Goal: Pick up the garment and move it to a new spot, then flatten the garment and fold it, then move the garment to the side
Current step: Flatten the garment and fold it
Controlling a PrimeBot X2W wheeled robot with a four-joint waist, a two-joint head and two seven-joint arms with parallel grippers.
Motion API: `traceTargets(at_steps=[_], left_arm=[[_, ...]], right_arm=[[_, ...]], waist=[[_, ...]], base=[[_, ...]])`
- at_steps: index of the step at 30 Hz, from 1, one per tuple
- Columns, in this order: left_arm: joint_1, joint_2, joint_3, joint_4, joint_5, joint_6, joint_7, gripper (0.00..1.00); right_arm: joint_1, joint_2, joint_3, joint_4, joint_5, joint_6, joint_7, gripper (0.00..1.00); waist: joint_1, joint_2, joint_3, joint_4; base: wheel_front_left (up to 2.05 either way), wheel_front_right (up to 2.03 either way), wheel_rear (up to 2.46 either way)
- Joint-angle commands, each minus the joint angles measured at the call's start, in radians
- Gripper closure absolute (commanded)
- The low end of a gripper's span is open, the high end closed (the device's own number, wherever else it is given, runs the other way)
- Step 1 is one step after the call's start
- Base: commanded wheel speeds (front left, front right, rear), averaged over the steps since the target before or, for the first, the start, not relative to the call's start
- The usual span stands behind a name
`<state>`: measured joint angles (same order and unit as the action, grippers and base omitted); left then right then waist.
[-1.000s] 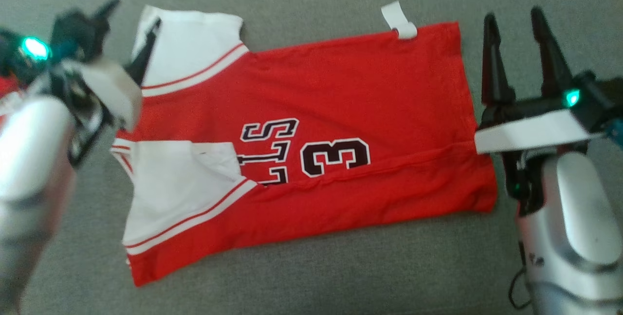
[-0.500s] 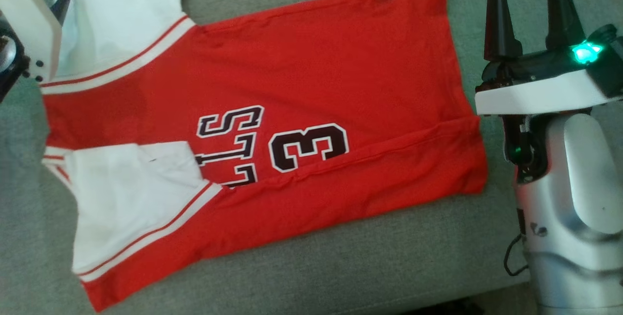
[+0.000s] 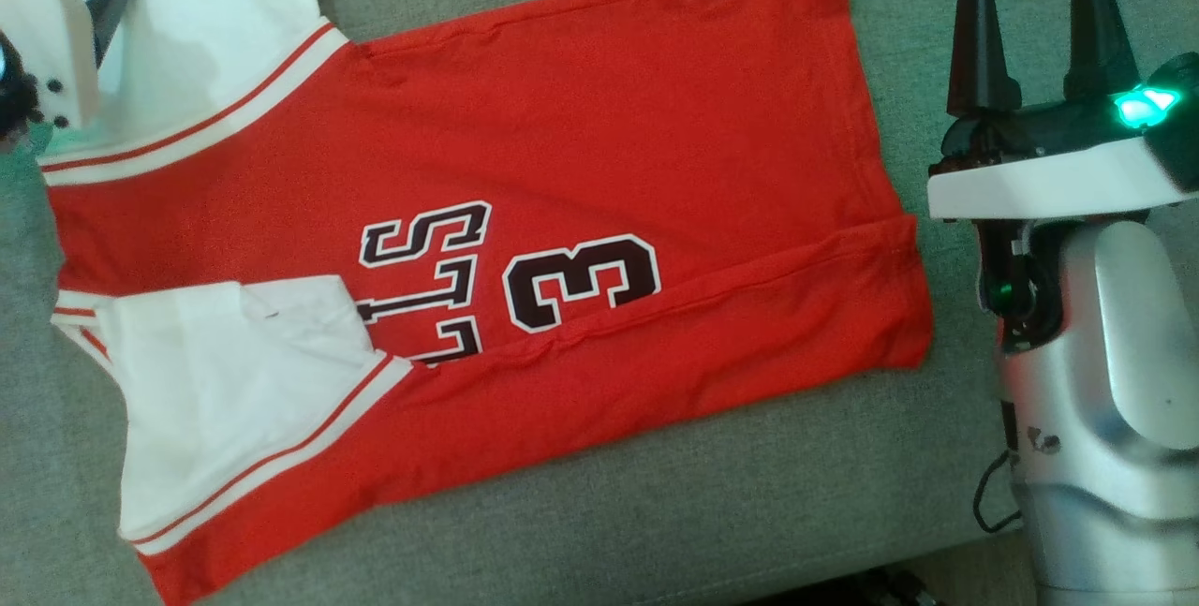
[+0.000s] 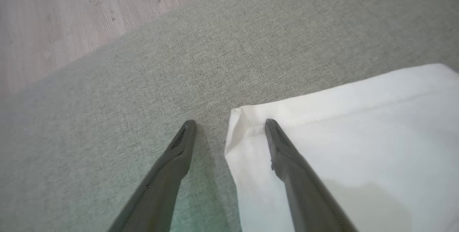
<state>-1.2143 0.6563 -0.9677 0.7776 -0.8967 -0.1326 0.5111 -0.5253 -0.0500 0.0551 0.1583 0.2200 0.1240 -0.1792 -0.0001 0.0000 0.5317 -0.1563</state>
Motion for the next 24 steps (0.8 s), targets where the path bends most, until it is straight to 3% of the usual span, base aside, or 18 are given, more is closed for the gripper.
traceTargets(at_steps=[1, 3, 4, 5, 6, 10, 16, 24], left_arm=[[-0.024, 0.037, 0.033, 0.015, -0.031, 0.002, 0.036, 0.0], [-0.022, 0.032, 0.035, 0.024, -0.07, 0.002, 0.074, 0.0], [-0.02, 0.03, 0.034, 0.025, -0.087, 0.002, 0.094, 0.24], [-0.018, 0.029, 0.031, 0.021, -0.103, 0.002, 0.112, 0.73], [-0.017, 0.029, 0.027, 0.013, -0.116, 0.002, 0.125, 1.0], [-0.025, 0.031, 0.018, -0.019, -0.127, 0.002, 0.094, 1.0], [-0.051, 0.012, 0.022, -0.029, -0.071, 0.002, -0.097, 1.0], [-0.023, -0.051, 0.016, -0.094, -0.047, 0.002, -0.312, 1.0]], right_arm=[[-0.012, 0.0, 0.012, -0.032, 0.005, 0.007, -0.013, 0.0], [-0.015, 0.0, 0.009, -0.033, 0.007, 0.007, -0.013, 0.0], [-0.017, 0.0, 0.007, -0.033, 0.007, 0.007, -0.013, 0.0], [-0.017, 0.0, 0.005, -0.033, 0.006, 0.007, -0.013, 0.0], [-0.017, 0.0, 0.003, -0.033, 0.005, 0.007, -0.013, 0.0], [-0.017, 0.0, -0.006, -0.031, -0.011, 0.007, -0.006, 0.0], [-0.032, 0.0, 0.023, -0.018, -0.042, 0.007, 0.053, 0.0], [-0.113, -0.009, 0.021, 0.111, -0.134, 0.007, 0.298, 0.0]], waist=[[0.0001, 0.0, 0.006, -0.004], [0.0001, 0.0, 0.009, -0.005], [0.0001, 0.0, 0.01, -0.005], [0.0001, 0.0, 0.011, -0.005], [0.0001, 0.0, 0.011, -0.004], [0.0001, 0.0, 0.002, 0.014], [0.0001, 0.0, -0.031, 0.058], [0.0001, 0.0, -0.078, 0.179]], base=[[0.0, 0.0, 0.0], [0.0, 0.0, 0.0], [0.0, 0.0, 0.0], [0.0, 0.0, 0.0], [0.0, 0.0, 0.0], [0.0, 0.0, 0.0], [0.0, 0.0, 0.0], [0.0, 0.0, 0.0]])
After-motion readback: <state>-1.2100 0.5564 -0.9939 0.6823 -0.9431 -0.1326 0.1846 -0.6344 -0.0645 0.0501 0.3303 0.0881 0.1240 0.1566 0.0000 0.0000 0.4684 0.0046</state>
